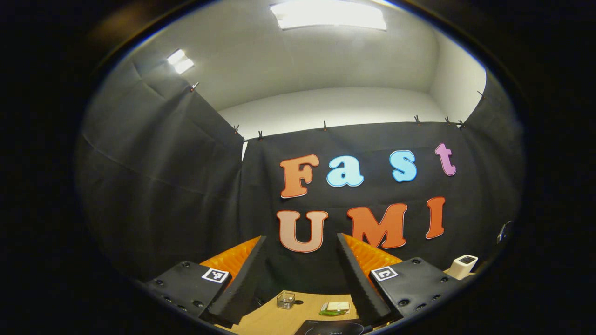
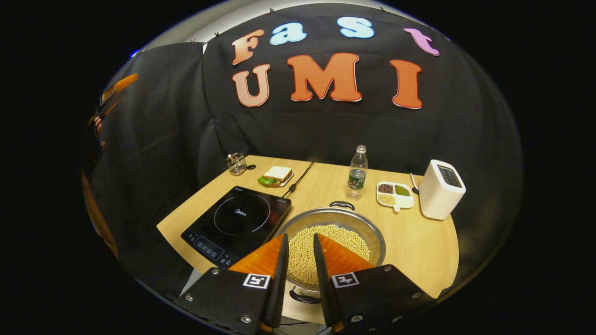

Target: First push the handle of the pot to place it horizontally, then grasp the pot with both hands and set it on the induction cooktop.

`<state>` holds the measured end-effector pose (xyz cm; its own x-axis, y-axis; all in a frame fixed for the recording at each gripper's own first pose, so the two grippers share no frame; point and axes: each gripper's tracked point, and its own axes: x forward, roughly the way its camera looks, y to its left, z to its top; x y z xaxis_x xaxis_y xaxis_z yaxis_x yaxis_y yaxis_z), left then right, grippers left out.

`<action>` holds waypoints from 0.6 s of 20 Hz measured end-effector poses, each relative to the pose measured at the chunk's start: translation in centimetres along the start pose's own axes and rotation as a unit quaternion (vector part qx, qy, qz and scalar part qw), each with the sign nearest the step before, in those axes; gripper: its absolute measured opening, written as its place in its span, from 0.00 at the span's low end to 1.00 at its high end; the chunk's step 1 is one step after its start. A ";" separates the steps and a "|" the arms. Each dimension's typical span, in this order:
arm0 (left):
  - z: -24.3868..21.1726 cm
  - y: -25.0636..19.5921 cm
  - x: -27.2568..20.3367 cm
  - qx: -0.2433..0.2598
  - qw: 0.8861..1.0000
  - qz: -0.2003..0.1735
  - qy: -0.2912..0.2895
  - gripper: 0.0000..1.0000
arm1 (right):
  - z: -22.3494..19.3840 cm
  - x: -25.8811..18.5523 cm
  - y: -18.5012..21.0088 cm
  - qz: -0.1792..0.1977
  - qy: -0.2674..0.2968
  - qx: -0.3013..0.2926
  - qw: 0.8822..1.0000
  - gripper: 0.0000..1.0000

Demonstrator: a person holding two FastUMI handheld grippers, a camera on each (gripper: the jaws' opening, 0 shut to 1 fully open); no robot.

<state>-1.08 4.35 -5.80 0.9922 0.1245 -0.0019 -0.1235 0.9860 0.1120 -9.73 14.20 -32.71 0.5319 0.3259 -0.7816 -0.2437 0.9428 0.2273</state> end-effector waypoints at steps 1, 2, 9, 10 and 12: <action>-0.4 0.2 0.2 0.001 1.000 0.001 0.005 0.95 | -0.8 0.5 0.4 0.005 0.012 0.001 1.000 0.30; -0.7 0.3 0.3 0.002 1.000 0.003 0.008 0.95 | -1.4 1.0 0.7 0.009 0.024 0.002 1.000 0.23; -3.4 1.6 0.2 0.014 0.999 0.016 0.034 0.98 | -6.9 3.6 3.7 0.042 0.127 0.022 0.991 0.01; -3.8 1.8 0.1 0.013 0.999 0.017 0.038 0.98 | -7.9 3.8 4.0 0.046 0.145 0.026 0.988 0.00; -4.5 2.0 0.3 0.014 0.999 0.017 0.046 0.95 | -9.7 4.4 4.6 0.051 0.173 0.023 0.983 0.00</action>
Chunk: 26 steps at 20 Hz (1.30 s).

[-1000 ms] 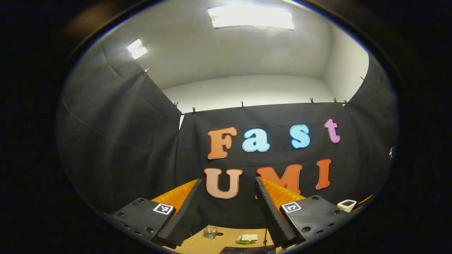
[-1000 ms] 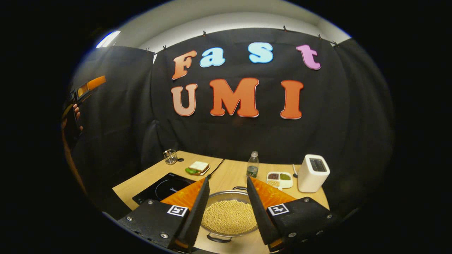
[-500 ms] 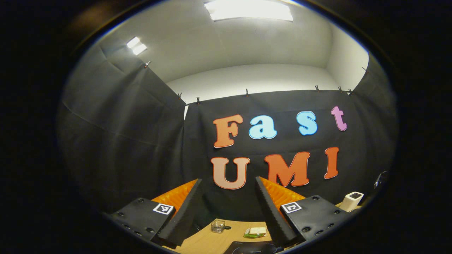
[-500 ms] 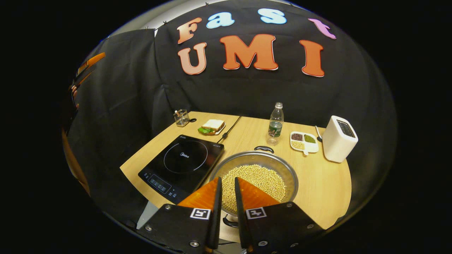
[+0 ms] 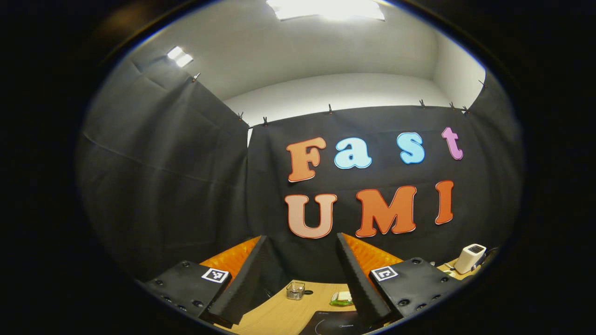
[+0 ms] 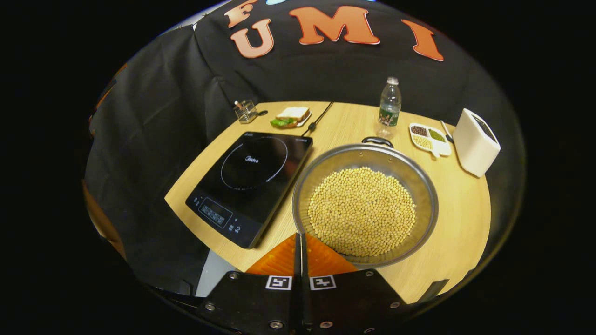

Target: First push the handle of the pot to place it horizontally, then grasp the pot with both hands and set it on the induction cooktop.

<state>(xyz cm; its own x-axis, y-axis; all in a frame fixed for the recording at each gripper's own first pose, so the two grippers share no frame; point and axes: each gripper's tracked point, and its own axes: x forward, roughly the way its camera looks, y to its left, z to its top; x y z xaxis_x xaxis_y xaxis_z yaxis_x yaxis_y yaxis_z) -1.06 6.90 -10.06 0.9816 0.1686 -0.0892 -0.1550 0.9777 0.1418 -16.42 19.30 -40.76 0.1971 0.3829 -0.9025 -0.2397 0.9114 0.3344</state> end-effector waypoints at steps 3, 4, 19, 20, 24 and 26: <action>-0.5 0.1 -0.2 0.004 1.000 -0.001 0.006 0.96 | -1.9 1.4 0.4 0.007 0.035 0.001 0.999 0.00; -0.4 0.1 -0.2 0.006 1.000 -0.001 0.005 0.95 | -2.3 1.8 0.4 0.006 0.043 0.002 0.999 0.00; -1.1 -0.2 -1.1 0.037 0.999 0.005 0.000 0.92 | -7.2 5.8 0.5 0.033 0.135 0.060 0.988 0.00; -1.2 -0.3 -1.1 0.037 0.999 0.004 0.000 0.98 | -7.4 5.9 0.2 0.034 0.140 0.064 0.987 0.00; -1.6 -0.5 -0.7 0.036 0.999 0.004 0.002 0.95 | -7.9 5.7 -1.7 0.026 0.143 0.085 0.986 0.00; -2.0 -0.9 -0.4 0.033 0.999 0.001 0.006 0.95 | -7.8 5.5 -2.8 0.018 0.141 0.093 0.986 0.00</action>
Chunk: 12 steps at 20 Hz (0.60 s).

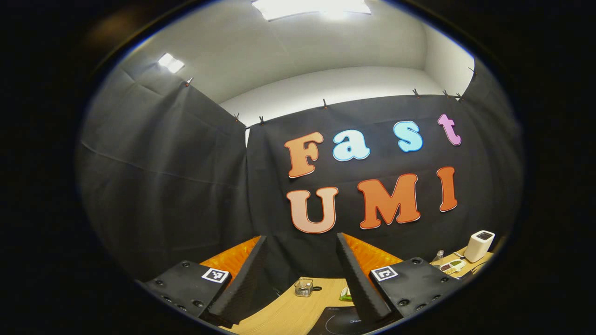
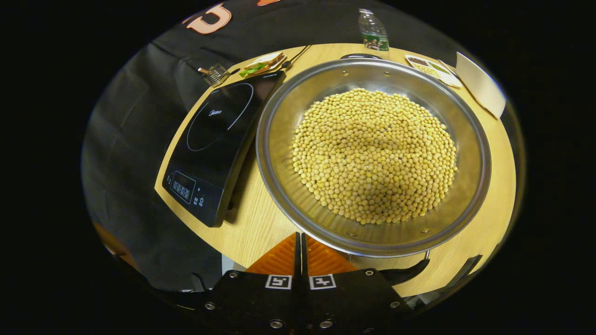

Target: First push the handle of the pot to place it horizontally, then grasp the pot with both hands and set it on the induction cooktop.

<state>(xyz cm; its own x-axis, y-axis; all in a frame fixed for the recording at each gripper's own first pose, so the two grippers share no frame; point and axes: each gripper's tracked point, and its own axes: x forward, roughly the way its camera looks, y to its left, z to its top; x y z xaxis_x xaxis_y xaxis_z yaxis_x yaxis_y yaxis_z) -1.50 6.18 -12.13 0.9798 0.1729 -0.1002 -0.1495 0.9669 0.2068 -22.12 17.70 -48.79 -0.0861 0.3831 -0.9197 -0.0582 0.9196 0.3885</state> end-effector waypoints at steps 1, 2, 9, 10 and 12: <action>-0.2 -0.2 0.2 -0.001 1.000 -0.002 0.003 0.95 | 0.0 -0.1 -0.5 -0.003 -0.001 0.002 1.000 0.00; -0.6 -0.4 0.4 -0.001 1.000 -0.004 0.006 0.95 | 0.1 -0.3 -1.0 -0.006 -0.002 0.004 1.000 0.00; -1.7 -1.2 1.4 -0.007 1.000 -0.007 0.022 0.94 | 0.4 -0.7 -4.3 -0.029 -0.006 0.023 0.999 0.00; -1.7 -1.2 1.4 -0.007 1.000 -0.007 0.023 0.93 | 0.5 -0.7 -4.7 -0.032 -0.006 0.026 0.999 0.00; -1.9 -1.3 1.3 -0.007 1.000 -0.007 0.023 0.95 | 0.8 -0.8 -5.6 -0.039 -0.006 0.030 0.999 0.00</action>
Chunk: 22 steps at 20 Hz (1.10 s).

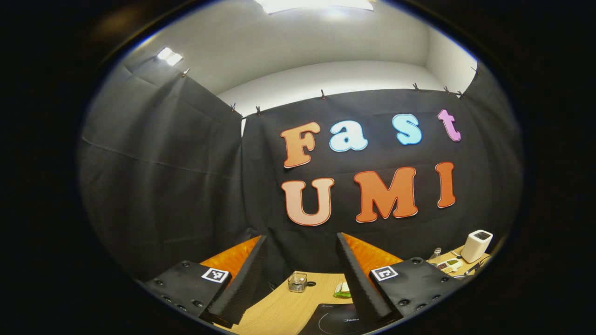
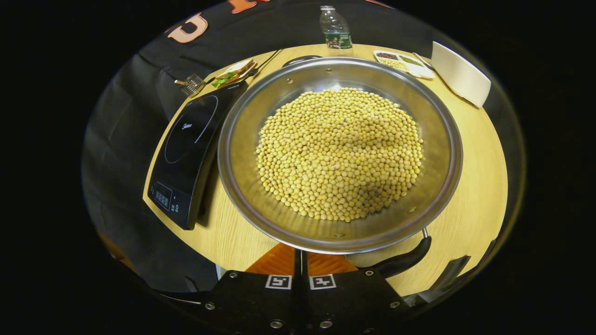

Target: First push the handle of the pot to place it horizontally, then grasp the pot with both hands and set it on the induction cooktop.

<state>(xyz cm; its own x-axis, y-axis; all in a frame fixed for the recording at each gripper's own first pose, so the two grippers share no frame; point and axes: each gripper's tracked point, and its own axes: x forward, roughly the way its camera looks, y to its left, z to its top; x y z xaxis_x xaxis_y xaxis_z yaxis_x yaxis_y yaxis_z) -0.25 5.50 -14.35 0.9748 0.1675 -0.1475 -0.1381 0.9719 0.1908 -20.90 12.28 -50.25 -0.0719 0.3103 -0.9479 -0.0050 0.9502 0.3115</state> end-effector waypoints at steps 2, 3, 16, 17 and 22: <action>0.1 -0.2 0.2 0.000 1.000 -0.001 -0.001 0.94 | 0.3 0.0 -0.9 -0.009 0.000 0.002 1.000 0.00; 0.1 -0.3 0.2 0.001 1.000 -0.002 -0.001 0.96 | 0.4 -0.2 -1.5 -0.015 -0.001 0.003 1.000 0.00; 0.1 -0.4 0.2 0.006 1.000 -0.001 -0.001 0.92 | 1.9 -0.6 -8.3 -0.072 0.016 0.011 0.997 0.00; -0.1 -0.3 0.3 0.006 1.000 0.000 0.000 0.92 | 1.9 -0.6 -8.6 -0.073 0.017 0.012 0.997 0.00; -0.7 0.0 0.6 0.006 1.000 0.002 0.008 0.92 | 2.5 -0.5 -10.3 -0.092 0.022 0.003 0.995 0.00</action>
<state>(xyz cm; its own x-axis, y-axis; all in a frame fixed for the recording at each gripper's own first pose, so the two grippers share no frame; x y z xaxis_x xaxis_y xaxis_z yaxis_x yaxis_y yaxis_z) 0.17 5.73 -15.14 0.9713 0.1745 -0.1617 -0.1403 0.9691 0.2029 -18.28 2.43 -53.13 -0.1137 0.1288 -0.9851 -0.0152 0.9912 0.1314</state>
